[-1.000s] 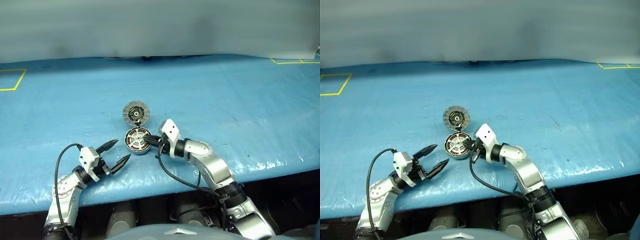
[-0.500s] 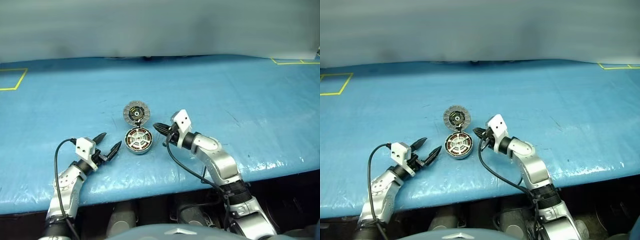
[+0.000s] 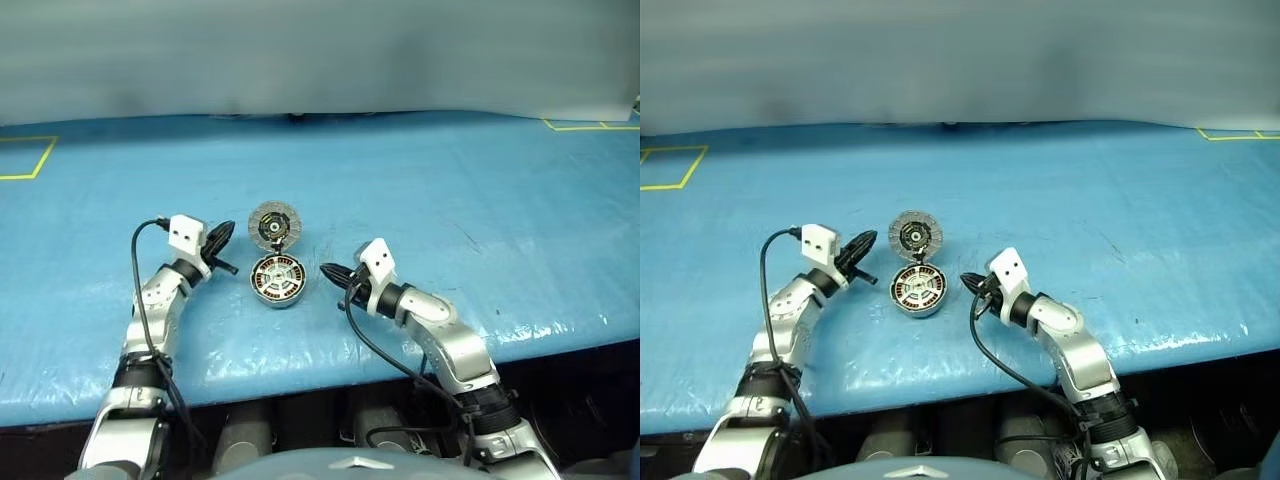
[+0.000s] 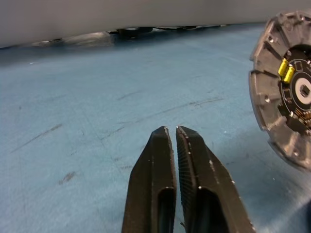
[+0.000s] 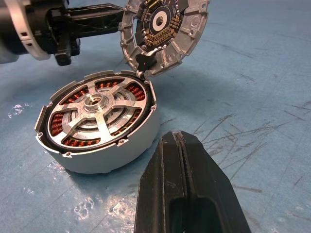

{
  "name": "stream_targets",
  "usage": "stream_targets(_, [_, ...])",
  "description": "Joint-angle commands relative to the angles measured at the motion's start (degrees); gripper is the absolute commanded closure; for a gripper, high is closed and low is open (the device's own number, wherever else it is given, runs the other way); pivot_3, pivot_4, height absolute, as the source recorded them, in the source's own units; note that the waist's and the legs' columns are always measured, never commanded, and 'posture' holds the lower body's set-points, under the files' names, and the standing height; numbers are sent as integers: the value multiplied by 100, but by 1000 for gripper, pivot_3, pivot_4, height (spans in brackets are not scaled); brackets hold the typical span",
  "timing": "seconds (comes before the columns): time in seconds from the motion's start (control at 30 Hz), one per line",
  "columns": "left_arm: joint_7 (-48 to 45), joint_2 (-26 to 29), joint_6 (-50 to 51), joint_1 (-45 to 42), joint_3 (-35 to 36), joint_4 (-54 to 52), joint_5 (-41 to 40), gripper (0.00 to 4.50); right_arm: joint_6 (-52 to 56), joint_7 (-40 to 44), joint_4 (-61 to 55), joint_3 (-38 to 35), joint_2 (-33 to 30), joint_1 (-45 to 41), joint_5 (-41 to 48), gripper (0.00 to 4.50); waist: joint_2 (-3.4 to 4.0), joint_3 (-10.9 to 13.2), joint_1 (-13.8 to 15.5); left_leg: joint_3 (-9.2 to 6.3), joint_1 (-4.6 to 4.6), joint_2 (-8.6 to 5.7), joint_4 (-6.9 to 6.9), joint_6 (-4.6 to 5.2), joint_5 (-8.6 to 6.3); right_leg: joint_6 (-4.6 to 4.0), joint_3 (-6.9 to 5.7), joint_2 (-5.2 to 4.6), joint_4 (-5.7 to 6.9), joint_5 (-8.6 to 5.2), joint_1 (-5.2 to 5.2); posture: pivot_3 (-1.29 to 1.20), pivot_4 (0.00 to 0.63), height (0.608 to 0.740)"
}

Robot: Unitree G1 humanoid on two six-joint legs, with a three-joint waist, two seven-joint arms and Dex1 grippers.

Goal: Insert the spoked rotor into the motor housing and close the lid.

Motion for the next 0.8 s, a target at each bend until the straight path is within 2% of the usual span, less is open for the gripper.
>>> stream_targets(0.03, [92, 38, -173, -465, -88, 469, 248, 4406, -51, -89, -302, -79, 17, -1, 37, 4500, 0, 0, 1, 0, 0, -1, 0, 0, 0, 1, 0, 0, 0, 0, 0, 0, 150, 740])
stream_targets(0.17, [-10, 77, -340, -989, -175, 1120, 432, 4406, -51, -147, -371, -109, -5, 28, 49, 4500, -1, 1, 0, -3, -2, -3, 0, 0, 0, 3, -2, 0, -2, 2, 3, 0, 150, 740])
stream_targets(0.3, [-1094, -75, -523, -1327, -119, 1299, -44, 4406, -83, -193, -358, -72, 8, 76, 19, 4500, -2, 2, 3, -4, -4, -2, 0, 0, 0, 3, -4, -1, -4, 2, 2, 0, 150, 740])
stream_targets(0.4, [-2474, -199, -207, -1373, -25, 1019, -804, 4406, -94, -243, -361, -61, 38, 86, 10, 4500, -3, 2, 0, -5, -6, -2, 2, 0, 0, 3, -5, -3, -4, 2, 3, 0, 150, 740])
stream_targets(0.47, [-2990, -161, 29, -1361, -75, 853, -1008, 4406, -102, -279, -360, -71, 51, 88, 0, 4500, -2, 2, -4, -5, -6, -1, 5, 1, -1, 3, -5, -2, -4, 2, 4, 0, 150, 740])
stream_targets(0.67, [-3455, 16, 295, -1342, -128, 742, -1014, 4406, -124, -393, -340, -130, 66, 85, -1, 4500, -2, 2, -14, -8, -5, -2, 16, 2, -1, 2, -5, 5, 2, 1, 6, 0, 150, 740])
stream_targets(0.8, [-3989, 219, 807, -1085, -443, 275, -955, 4406, -167, -551, -306, -195, 80, 56, -68, 4500, -2, 2, -12, -12, -5, 1, 20, 4, -2, 0, -5, 1, 2, 0, 10, 0, 150, 740])
